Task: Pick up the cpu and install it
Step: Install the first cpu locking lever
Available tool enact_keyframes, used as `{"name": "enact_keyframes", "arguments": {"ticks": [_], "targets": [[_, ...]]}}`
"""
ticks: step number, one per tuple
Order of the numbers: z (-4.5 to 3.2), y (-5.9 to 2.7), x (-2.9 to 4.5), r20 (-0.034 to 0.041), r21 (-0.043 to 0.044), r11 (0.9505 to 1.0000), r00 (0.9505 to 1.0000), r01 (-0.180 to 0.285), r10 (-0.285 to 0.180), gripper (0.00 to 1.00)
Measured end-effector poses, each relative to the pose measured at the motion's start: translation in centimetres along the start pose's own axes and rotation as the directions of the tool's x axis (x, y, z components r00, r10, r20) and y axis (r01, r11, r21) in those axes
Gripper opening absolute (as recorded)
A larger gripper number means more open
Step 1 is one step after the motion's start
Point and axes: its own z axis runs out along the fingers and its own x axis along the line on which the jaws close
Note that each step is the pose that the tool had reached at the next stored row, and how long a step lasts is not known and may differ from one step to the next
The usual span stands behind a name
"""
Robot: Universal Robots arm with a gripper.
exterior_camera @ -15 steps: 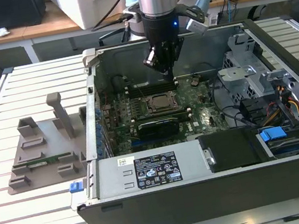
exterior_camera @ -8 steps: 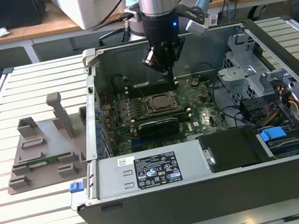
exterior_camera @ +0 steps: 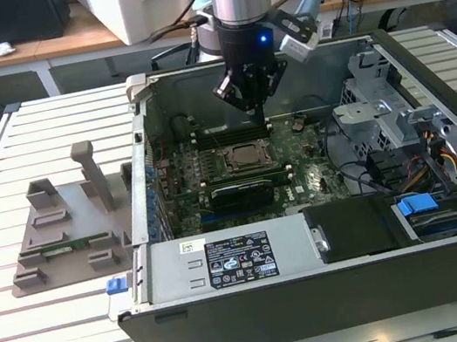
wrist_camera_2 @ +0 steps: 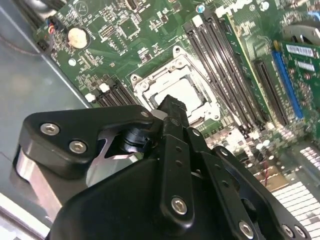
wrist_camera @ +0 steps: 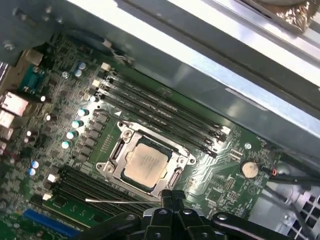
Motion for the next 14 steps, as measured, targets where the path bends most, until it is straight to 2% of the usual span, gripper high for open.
{"name": "enact_keyframes", "arguments": {"ticks": [3,5,7,11,13,14], "targets": [[0.00,0.00,0.00,-0.0026,0.0018,0.9989,0.9989,-0.047,0.047,0.11],[0.00,0.00,0.00,-0.0046,0.0032,0.9965,0.9964,-0.084,0.084,0.11],[0.00,0.00,0.00,-0.0076,0.0055,0.9901,0.9901,-0.140,0.140,0.11],[0.00,0.00,0.00,-0.0106,0.0080,0.9800,0.9799,-0.199,0.199,0.11],[0.00,0.00,0.00,-0.0122,0.0095,0.9730,0.9729,-0.231,0.231,0.11],[0.01,0.00,0.00,-0.0136,0.0108,0.9658,0.9657,-0.259,0.259,0.11]]}}
